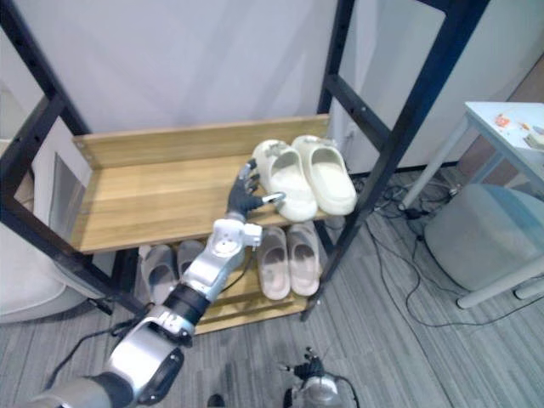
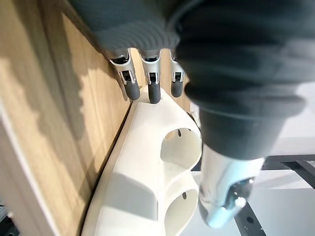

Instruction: Organize the slippers on the shoe rack

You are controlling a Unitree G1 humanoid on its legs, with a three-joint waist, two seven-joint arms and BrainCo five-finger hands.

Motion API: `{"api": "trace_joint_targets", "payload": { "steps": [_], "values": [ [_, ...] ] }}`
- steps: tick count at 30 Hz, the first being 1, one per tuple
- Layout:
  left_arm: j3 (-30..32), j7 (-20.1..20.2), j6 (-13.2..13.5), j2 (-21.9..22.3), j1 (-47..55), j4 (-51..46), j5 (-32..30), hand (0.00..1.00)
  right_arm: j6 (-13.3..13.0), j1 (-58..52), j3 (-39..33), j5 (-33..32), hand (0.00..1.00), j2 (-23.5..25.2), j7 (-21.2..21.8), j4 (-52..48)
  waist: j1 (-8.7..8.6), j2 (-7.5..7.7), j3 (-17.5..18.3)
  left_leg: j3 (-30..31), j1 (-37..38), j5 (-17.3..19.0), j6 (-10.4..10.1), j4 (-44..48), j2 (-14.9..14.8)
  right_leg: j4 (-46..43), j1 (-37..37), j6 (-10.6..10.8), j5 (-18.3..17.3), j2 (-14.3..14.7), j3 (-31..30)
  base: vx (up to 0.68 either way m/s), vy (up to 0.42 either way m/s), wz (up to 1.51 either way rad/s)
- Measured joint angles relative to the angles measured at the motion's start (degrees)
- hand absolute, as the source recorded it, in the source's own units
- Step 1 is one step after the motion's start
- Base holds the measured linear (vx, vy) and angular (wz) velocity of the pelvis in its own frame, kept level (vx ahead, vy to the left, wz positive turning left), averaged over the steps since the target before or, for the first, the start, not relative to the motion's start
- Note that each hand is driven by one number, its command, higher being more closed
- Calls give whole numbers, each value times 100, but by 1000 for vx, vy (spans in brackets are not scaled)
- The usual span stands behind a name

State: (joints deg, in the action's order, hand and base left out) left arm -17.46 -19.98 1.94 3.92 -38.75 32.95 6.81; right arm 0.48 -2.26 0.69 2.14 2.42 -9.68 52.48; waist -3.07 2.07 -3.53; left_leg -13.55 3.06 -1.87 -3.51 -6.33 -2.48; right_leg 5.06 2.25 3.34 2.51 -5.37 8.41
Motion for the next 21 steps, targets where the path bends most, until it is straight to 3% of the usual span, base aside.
{"api": "trace_joint_targets", "payload": {
  "steps": [16, 21],
  "values": [
    [69, 24, -24, -45, -2, 3, -18, 0, -1, 11, -22, -1, 0, -4, -1, -9, 16, -42, -23, 25, 58, 0, 0, 0, -2, -1, 97, 0, -1, -3, 38, 0, 0, 0],
    [40, 146, -21, -80, 28, -500, -6, 0, -3, -5, 54, -3, 0, -15, 10, -20, 28, -53, -22, 197, 50, -9, 8, 2, 4, -2, 159, 7, -18, -20, 163, 1, -7, 14]
  ]
}}
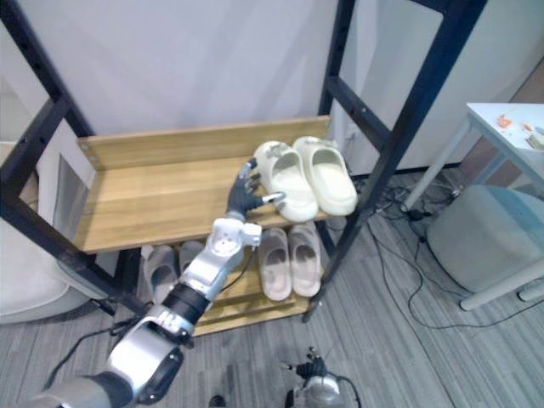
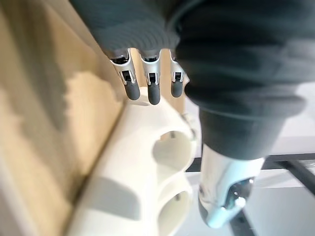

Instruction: Organize the slippers on the shoe rack

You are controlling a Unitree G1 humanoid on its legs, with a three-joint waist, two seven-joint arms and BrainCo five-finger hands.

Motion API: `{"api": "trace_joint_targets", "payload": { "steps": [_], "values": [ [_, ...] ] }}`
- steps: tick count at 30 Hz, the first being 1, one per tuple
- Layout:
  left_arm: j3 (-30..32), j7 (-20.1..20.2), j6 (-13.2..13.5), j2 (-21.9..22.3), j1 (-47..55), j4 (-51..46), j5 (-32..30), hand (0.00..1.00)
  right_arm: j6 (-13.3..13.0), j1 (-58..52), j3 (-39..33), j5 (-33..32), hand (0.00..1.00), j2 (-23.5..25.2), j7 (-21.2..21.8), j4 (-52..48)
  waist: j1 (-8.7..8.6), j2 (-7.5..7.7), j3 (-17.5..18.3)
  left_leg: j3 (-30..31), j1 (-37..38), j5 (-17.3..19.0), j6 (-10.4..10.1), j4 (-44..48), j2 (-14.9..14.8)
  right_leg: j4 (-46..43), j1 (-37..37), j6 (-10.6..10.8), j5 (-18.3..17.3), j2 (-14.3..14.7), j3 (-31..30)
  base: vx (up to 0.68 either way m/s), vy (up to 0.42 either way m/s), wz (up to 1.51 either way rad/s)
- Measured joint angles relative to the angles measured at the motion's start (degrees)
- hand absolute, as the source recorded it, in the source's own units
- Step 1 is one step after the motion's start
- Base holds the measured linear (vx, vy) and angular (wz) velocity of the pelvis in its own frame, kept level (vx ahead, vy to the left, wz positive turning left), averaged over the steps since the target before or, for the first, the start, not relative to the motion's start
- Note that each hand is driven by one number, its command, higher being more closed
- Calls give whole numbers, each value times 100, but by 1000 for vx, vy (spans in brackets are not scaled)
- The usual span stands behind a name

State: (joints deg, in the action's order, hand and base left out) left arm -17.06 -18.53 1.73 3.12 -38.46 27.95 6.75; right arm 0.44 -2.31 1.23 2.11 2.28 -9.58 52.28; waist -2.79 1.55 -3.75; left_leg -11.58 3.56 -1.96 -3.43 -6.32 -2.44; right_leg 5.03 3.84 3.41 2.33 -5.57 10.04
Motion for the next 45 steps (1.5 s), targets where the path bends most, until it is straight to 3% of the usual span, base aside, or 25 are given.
{"api": "trace_joint_targets", "payload": {
  "steps": [5, 13, 21, 25, 32, 40, 45],
  "values": [
    [-282, 182, 139, -2, 335, -1064, 59, 0, 5, -46, 202, -3, 0, -5, 44, 3, 153, -52, 33, 147, -48, -22, 24, 31, 16, -1, 25, 1, -12, -16, 128, -4, -4, 15],
    [-1222, 707, 373, 18, 1303, -2444, 484, 0, 5, -123, 453, -4, 0, 19, 77, 38, 313, -143, 133, 472, 56, -53, 65, 31, 66, -297, 172, 25, -245, -89, 434, -20, 1, 22],
    [-1973, 1498, 413, -199, 2610, -2695, 1138, 0, 4, -130, 593, -3, 0, 46, 81, 141, 350, -147, 264, 727, 140, -78, 82, 32, 96, -291, 375, 50, -282, -97, 694, -16, -10, 15],
    [-1964, 1705, 394, -291, 3436, -2113, 1130, 0, -7, -112, 628, -1, 0, 47, 81, 281, 380, -80, 335, 816, 292, -77, 80, 30, 112, -293, 553, 60, -357, -97, 819, -31, -13, 17],
    [-1314, 1872, 172, -556, 4142, -234, 823, 0, -101, -95, 622, -2, 0, 27, 70, 373, 384, 6, 288, 1061, 377, -118, 51, 30, 115, -289, 740, 83, -458, -83, 990, -29, -18, 16],
    [-162, 1665, 160, -670, 4226, 1825, -403, 0, -218, -66, 566, -1, 0, -5, 67, 418, 370, 84, 151, 1190, 461, -133, 50, 31, 135, -308, 847, 103, -507, -92, 1024, -14, -2, 4],
    [618, 1366, 138, -676, 4363, 2390, -795, 0, -225, 5, 331, -1, 0, -1, 65, 533, 361, 99, 93, 1186, 469, -123, 52, 30, 153, -348, 841, 122, -531, -122, 1013, 0, 0, 0]
  ]
}}
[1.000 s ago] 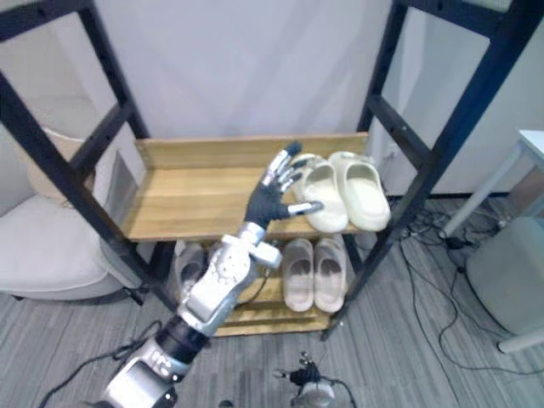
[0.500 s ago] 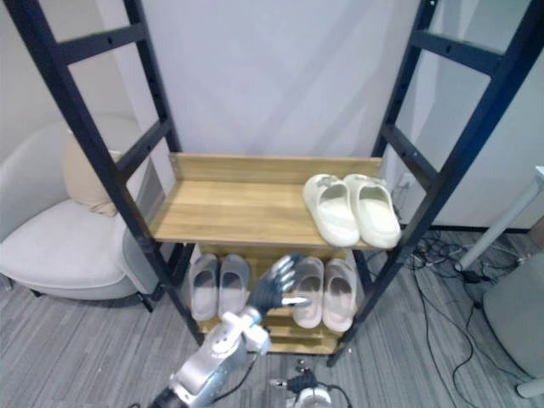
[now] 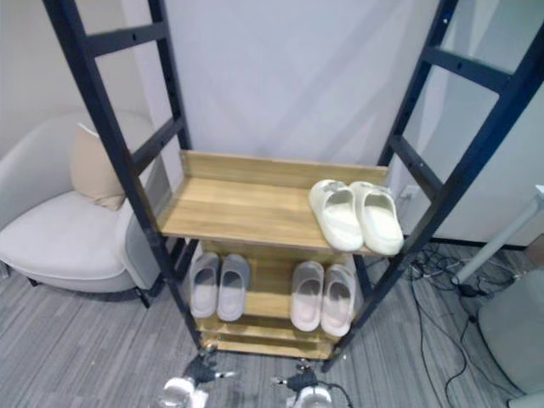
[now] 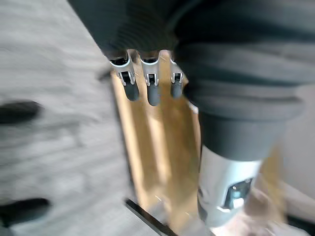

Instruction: Organize the slippers on the shoe rack

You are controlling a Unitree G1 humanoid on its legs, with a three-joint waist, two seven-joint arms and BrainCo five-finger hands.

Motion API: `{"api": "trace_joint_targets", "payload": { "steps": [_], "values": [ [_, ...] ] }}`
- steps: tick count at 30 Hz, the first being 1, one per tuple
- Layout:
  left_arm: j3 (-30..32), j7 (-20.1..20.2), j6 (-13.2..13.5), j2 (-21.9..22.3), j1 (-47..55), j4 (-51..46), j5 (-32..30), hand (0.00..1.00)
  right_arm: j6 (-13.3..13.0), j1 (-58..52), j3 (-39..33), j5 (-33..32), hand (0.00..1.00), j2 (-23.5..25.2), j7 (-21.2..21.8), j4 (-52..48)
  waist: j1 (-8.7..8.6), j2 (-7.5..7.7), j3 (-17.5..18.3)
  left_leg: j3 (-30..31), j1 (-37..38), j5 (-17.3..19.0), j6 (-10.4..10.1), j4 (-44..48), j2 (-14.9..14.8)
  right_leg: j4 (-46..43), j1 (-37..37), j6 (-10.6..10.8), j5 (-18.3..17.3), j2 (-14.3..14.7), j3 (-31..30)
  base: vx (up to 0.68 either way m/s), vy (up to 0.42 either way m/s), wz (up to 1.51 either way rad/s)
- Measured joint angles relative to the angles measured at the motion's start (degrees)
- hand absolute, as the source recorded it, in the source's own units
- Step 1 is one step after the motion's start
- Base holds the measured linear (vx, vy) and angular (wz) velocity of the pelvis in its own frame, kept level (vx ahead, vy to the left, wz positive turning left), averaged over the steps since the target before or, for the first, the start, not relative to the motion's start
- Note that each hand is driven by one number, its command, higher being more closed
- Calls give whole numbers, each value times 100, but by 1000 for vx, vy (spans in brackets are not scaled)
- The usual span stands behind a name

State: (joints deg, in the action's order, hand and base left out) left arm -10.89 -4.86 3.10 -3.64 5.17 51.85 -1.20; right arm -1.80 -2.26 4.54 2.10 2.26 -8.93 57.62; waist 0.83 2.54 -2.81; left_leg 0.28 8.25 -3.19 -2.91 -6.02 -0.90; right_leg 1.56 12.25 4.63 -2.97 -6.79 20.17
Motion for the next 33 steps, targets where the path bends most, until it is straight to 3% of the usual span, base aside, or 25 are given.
{"api": "trace_joint_targets", "payload": {
  "steps": [5, 18, 20, 22, 24, 25, 26, 27, 30, 33],
  "values": [
    [385, -263, -1, -3, 10, 73, -218, 0, -5, 11, -110, 7, 0, -46, -2, 0, -2, -51, -35, -87, 17, 63, -13, -29, 22, -35, -27, -12, -39, -19, -81, -2, 14, -6],
    [814, -383, 1, 97, 19, 193, -373, 0, 4, 142, -208, 69, 0, -125, 47, 108, 4, -179, -146, -288, 142, 203, 29, 5, 70, -92, -34, 1, -65, -32, -313, 48, 11, -10],
    [891, -382, 5, 113, 1, 161, -362, 0, 11, 273, -207, 194, 0, -145, 57, 200, 6, -206, -270, -274, 128, 338, 73, 180, 111, -451, -119, 38, -273, -130, -316, 47, 36, 3],
    [893, -381, 18, 106, 8, 64, -331, 0, 8, 290, -205, 241, 0, -180, 64, 192, 27, -150, -332, -201, -173, 741, 148, 813, 219, -1109, -342, 139, -631, -366, -274, 18, 62, 22],
    [883, -377, 23, 138, -6, 37, -322, 0, 3, 291, -202, 248, 0, -282, 119, 168, 38, -264, -419, 67, -464, 1177, 192, 1505, 255, -2579, -810, 295, -823, -632, -304, 24, 65, 59],
    [885, -379, 22, 134, -4, 17, -319, 0, -9, 287, -202, 248, 0, -294, 128, 115, 27, -270, -434, 222, -550, 1261, 199, 1701, 276, -3182, -1052, 219, -772, -699, -421, 19, 71, 113],
    [883, -380, 14, 113, -2, -53, -319, 0, -34, 268, -202, 246, 0, -298, 136, -20, -1, -192, -487, 569, -682, 1339, 257, 1968, 351, -4088, -1419, -14, -573, -722, -795, 32, 13, 139],
    [891, -383, 4, 48, -14, -82, -318, 0, -51, 243, -194, 246, 0, -285, 137, -78, -32, -189, -522, 821, -773, 1382, 269, 2106, 386, -4497, -1673, -6, -626, -646, -1193, 69, -62, 171],
    [1052, -389, -22, -130, -21, -175, -288, 0, -81, 48, 36, 245, 0, -232, 202, -363, 54, 85, -557, 1520, -1036, 1401, 172, 2269, 574, -4280, -2059, 106, -1013, -226, -2387, 83, -161, 135],
    [1101, -390, -63, -81, 1, -311, -196, 0, -120, -191, 34, 224, 0, -273, 259, -786, 69, 118, -560, 2068, -1333, 1482, -74, 2637, 774, -3418, -1917, 235, -1295, 7, -3341, 127, -315, 105]
  ]
}}
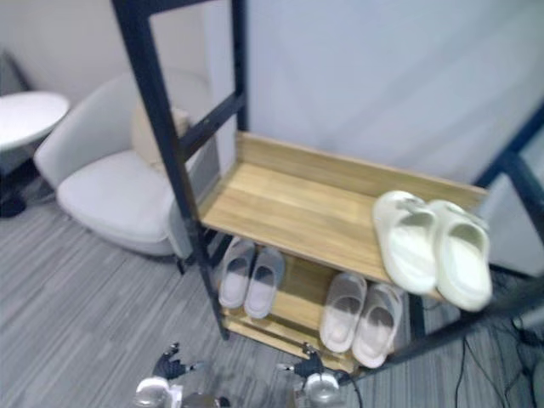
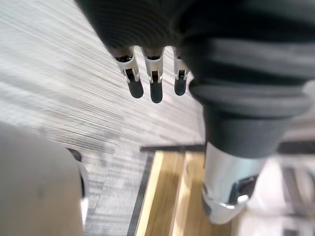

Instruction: Organize the slippers on the shoe rack

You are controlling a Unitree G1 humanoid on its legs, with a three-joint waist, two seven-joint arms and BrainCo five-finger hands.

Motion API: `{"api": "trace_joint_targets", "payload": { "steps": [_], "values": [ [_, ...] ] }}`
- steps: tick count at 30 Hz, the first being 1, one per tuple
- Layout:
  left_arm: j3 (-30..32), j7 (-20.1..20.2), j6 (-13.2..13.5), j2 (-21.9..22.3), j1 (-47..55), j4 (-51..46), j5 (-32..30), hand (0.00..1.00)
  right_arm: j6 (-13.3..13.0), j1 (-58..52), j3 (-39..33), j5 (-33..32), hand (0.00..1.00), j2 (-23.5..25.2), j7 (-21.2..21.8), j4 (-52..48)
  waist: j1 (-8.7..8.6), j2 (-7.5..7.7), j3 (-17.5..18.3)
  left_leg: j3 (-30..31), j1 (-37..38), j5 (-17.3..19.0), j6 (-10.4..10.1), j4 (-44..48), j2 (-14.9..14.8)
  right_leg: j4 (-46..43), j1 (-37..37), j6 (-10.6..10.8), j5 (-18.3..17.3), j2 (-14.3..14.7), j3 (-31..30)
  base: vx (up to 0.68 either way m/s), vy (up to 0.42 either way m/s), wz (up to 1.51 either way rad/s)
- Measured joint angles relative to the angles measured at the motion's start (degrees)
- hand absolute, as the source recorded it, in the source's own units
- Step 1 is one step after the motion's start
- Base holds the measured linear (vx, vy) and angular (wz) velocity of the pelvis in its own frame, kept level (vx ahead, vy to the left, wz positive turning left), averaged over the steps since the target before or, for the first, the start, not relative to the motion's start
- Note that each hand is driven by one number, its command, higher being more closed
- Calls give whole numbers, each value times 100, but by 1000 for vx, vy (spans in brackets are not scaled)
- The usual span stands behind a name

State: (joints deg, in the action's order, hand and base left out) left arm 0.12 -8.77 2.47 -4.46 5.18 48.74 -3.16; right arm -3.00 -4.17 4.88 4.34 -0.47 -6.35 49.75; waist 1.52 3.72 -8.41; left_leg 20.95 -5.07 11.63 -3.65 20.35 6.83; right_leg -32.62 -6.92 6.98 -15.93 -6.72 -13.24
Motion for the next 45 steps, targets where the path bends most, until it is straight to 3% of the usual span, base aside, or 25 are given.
{"api": "trace_joint_targets", "payload": {
  "steps": [5, 8, 9, 11, 13, 16, 17, 19, 20, 21, 22, 24, 27, 28, 29, 31, 34, 36, 38, 40, 41, 42, 43, 44, 45],
  "values": [
    [60, -2, 11, 375, -20, -235, 4, 0, 26, -54, 210, -14, 0, -198, 130, -214, 161, -241, -20, 795, -293, -393, -442, -544, -275, 840, 302, -237, -309, 115, 802, 10, -325, 91],
    [-46, -13, 64, 484, -69, -332, 5, 0, 25, 74, 203, -53, 0, -163, 114, -272, 179, -186, -110, 570, -495, -992, -464, -1024, -499, 876, 292, -416, -241, 162, 1469, -82, -177, 113],
    [-153, -11, 65, 480, -106, -315, 3, 0, 21, 142, 185, -56, 0, -162, 105, -254, 165, -155, -137, 28, -481, -1127, -258, -1249, -615, 965, 284, -541, -183, 108, 1686, -111, -71, 105],
    [-314, 1, 44, 526, -250, -201, -3, 0, 15, 321, -13, -75, 0, -179, 39, -146, 40, -178, -183, -1880, -710, -924, 101, -762, -908, 1009, 287, -621, -167, -56, 2276, -130, -52, 123],
    [-434, -3, 33, 507, -278, -182, -11, 0, 19, 312, -44, -125, 0, -202, -19, -78, -8, -199, -189, -2914, -714, -706, 107, -391, -1105, 889, 294, -622, -166, -230, 2701, -101, 61, 123],
    [-549, -8, 39, 450, -223, -192, -38, 0, 21, 366, -36, -212, 0, -208, -49, -40, 46, -222, -189, -3077, -755, -837, 242, -487, -983, 908, 386, -561, -138, -313, 2991, -86, 122, 73],
    [-627, -7, 34, 311, -277, -177, -92, 0, 2, 324, -52, -211, 0, -167, -46, -8, -88, -146, -144, -3094, -578, -902, 293, -1033, -807, 1374, 565, -409, -32, -487, 3180, -62, 120, 77],
    [-613, -6, 25, 228, -270, -114, -157, 0, -20, 419, -150, -211, 0, -21, -49, 95, -134, -117, -145, -4120, -649, -345, 667, 312, -1303, 1654, 781, -284, 252, -693, 3531, -27, 109, 67],
    [-619, -3, 24, 254, -241, -40, -180, 0, -39, 368, -172, -211, 0, -46, -49, 60, -159, -209, -129, -4464, -604, -190, 550, 796, -1673, 1695, 912, -217, 293, -669, 3698, 35, 200, 83],
    [-631, 1, 20, 345, -256, 97, -190, 0, -44, 285, -219, -211, 0, -132, -55, 77, -250, -438, -50, -4609, -592, 84, 283, 810, -1817, 1681, 1009, -118, 310, -627, 3915, 69, 304, 111],
    [-676, 1, 23, 352, -337, 129, -204, 0, -17, 279, -253, -212, 0, -170, -54, 114, -257, -483, -30, -4553, -550, 191, 281, 611, -1677, 1716, 1041, -68, 325, -676, 4025, 39, 308, 113],
    [-796, 3, 31, 198, -431, 146, -239, 0, -15, 295, -253, -211, 0, -66, -46, 120, -223, -277, -92, -4289, -537, 27, 418, 242, -1242, 1853, 1158, 28, 497, -876, 4224, -18, 260, 97],
    [-837, 10, 37, 134, -253, 153, -258, 0, -11, 303, -247, -205, 0, -35, -42, 196, -220, -239, -104, -3903, -263, -32, 566, -202, -821, 935, 1083, 110, 782, -1322, 4245, -18, 225, 82],
    [-856, 11, 57, 109, -215, 158, -305, 0, -5, 306, -244, -204, 0, -28, -33, 207, -213, -234, -124, -3717, -121, -46, 613, -382, -671, -71, 746, -198, 1007, -1602, 4030, -13, 225, 83],
    [-862, 8, 60, 72, -236, 153, -320, 0, -4, 313, -241, -207, 0, -9, -16, 184, -207, -264, -188, -3529, 7, -96, 621, -504, -605, -770, 375, -595, 1051, -1613, 3640, -4, 191, 99],
    [-864, -1, 47, -45, -224, 193, -341, 0, -21, 309, -226, -210, 0, 66, 21, 142, -257, -242, -231, -3074, 335, -159, 646, -969, -550, -1219, -100, -396, 596, -939, 2766, 91, 111, 103],
    [-838, -3, 50, -37, -244, 261, -339, 0, -64, 330, -192, -222, 0, 36, 22, 125, -275, -206, -244, -2791, 564, -187, 692, -1400, -515, -135, -518, -312, 379, -378, 2704, 177, 18, 92],
    [-810, -7, 51, -22, -261, 267, -338, 0, -91, 400, -185, -223, 0, 34, 22, 140, -319, -205, -318, -2549, 657, -187, 692, -1441, -485, 1001, -642, -229, 661, -53, 2594, 293, -59, 71],
    [-781, -7, 51, -28, -289, 314, -337, 0, -99, 434, -185, -226, 0, 47, 23, 134, -424, -134, -349, -2124, 700, -185, 691, -1440, -367, 2235, -699, -45, 1271, 218, 2063, 300, -109, 99],
    [-779, -7, 53, -28, -342, 392, -337, 0, -98, 439, -197, -225, 0, 35, 21, 110, -506, -3, -365, -1768, 733, -14, 706, -1237, -217, 2159, -827, -215, 1423, 158, 1758, 339, -185, 124],
    [-740, -6, 57, -24, -339, 400, -338, 0, -95, 431, -203, -227, 0, 26, 23, 117, -503, 28, -356, -1491, 718, 281, 651, -929, -208, 1945, -882, -453, 1500, 157, 1798, 500, -266, 131],
    [-618, -8, 58, 2, -331, 408, -336, 0, -89, 442, -207, -226, 0, 5, 26, 127, -492, 1, -331, -1322, 715, 472, 550, -647, -335, 1718, -819, -670, 1496, 259, 1926, 674, -293, 117],
    [-402, -13, 68, 44, -257, 405, -333, 0, -86, 461, -217, -228, 0, 17, 29, 142, -432, -173, -304, -1256, 599, 632, 373, -191, -541, 1653, -673, -789, 1292, 376, 2219, 583, -224, 85],
    [-275, -11, 65, 79, -271, 403, -323, 0, -84, 472, -235, -228, 0, 26, 19, 141, -435, -192, -312, -1293, 382, 600, 292, 260, -567, 1587, -615, -855, 1183, 397, 2321, 559, -216, 84],
    [-44, -16, 58, 162, -269, 323, -248, 0, -78, 457, -227, -236, 0, 6, 20, 118, -438, -238, -348, -1532, 24, 424, 20, 1207, -641, 1617, -396, -930, 1077, 425, 2465, 523, -221, 66]
  ]
}}
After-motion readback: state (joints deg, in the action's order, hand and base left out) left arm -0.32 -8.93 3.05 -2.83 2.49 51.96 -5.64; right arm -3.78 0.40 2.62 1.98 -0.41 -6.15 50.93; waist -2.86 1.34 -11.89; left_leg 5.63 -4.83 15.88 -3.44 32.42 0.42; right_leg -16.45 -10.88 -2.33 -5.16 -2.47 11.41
